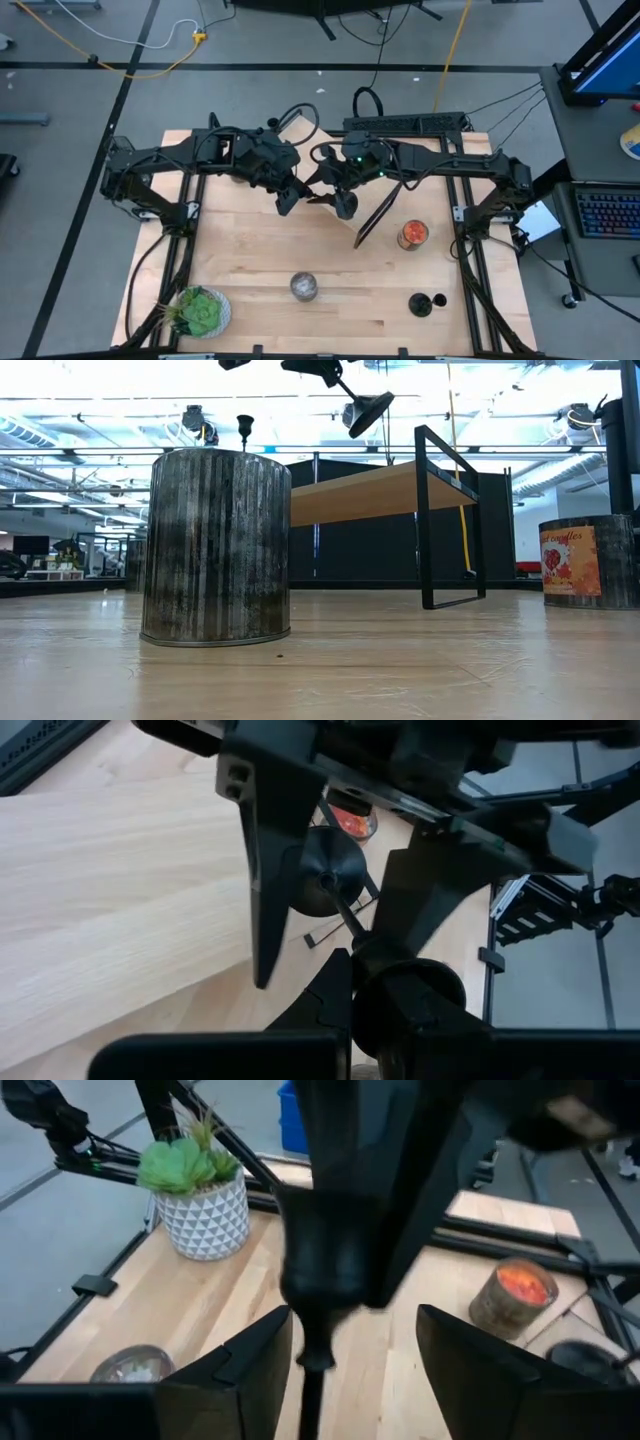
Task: Pick & Place candle stick holders
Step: Align the left black candle holder with the other black candle holder on the shelf
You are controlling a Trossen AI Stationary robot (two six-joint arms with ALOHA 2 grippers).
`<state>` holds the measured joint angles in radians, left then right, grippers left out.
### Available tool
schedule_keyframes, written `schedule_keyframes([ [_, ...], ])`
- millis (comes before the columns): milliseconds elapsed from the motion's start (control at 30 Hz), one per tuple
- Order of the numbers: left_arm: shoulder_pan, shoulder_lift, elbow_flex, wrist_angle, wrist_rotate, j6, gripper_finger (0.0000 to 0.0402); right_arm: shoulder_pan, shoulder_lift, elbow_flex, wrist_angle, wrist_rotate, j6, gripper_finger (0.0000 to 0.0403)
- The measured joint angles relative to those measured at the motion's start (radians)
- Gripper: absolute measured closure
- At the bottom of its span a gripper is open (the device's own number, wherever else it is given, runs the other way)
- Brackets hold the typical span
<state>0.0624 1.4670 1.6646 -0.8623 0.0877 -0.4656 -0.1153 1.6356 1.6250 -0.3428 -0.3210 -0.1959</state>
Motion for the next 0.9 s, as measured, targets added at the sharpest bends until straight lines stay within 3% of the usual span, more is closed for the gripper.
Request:
schedule_keyframes([
  [467,0.000,0.000,0.000,0.007,0.001,0.009,0.0389,0.000,0.000,0.003,0.018,-0.024,0.027,0.0240],
  [900,0.000,0.000,0.002,0.038,0.015,0.017,0.0389,0.001,0.000,0.002,0.019,-0.054,0.022,0.0356],
])
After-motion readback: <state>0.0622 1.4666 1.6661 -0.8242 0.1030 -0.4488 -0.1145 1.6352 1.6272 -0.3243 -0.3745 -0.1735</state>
